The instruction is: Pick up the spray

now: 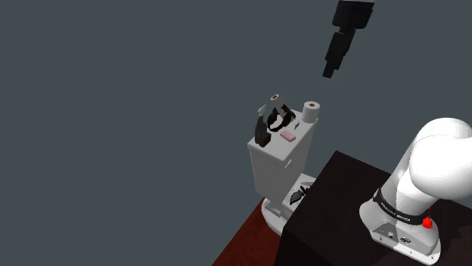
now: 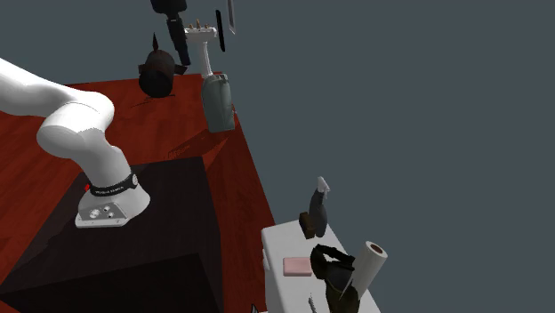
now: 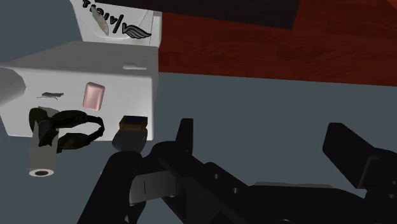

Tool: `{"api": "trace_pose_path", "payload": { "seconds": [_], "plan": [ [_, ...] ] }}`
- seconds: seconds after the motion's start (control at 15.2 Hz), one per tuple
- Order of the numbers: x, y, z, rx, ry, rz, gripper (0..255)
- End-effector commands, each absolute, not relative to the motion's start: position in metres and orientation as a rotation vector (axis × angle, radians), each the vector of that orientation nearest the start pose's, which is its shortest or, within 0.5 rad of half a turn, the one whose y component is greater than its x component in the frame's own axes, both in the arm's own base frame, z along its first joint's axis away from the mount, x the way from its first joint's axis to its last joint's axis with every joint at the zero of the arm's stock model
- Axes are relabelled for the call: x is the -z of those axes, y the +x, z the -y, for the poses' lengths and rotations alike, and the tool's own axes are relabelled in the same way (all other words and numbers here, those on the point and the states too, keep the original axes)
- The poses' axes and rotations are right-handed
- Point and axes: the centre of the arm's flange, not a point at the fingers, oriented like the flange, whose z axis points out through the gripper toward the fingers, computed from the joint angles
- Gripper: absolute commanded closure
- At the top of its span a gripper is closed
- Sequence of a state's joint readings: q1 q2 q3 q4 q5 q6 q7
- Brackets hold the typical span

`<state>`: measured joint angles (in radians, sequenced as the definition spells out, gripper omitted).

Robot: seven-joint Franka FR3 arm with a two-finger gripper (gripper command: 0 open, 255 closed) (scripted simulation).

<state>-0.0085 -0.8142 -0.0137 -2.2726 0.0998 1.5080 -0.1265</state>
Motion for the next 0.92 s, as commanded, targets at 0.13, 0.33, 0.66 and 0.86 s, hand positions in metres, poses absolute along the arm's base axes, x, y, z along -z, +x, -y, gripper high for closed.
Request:
{"api": "trace_pose_path", "payload": {
  "seconds": [0.13,0.33,0.66,0.86],
  "plan": [
    [-0.615,0.304,0.012,0.083,-3.032,0.273,0],
    [-0.589,0.323,0.034,0.077,-3.029,0.416,0],
    [-0.547,0.359,0.066,0.067,-3.010,0.655,0],
    [-0.521,0.384,0.083,0.060,-2.990,0.799,0]
  ]
}}
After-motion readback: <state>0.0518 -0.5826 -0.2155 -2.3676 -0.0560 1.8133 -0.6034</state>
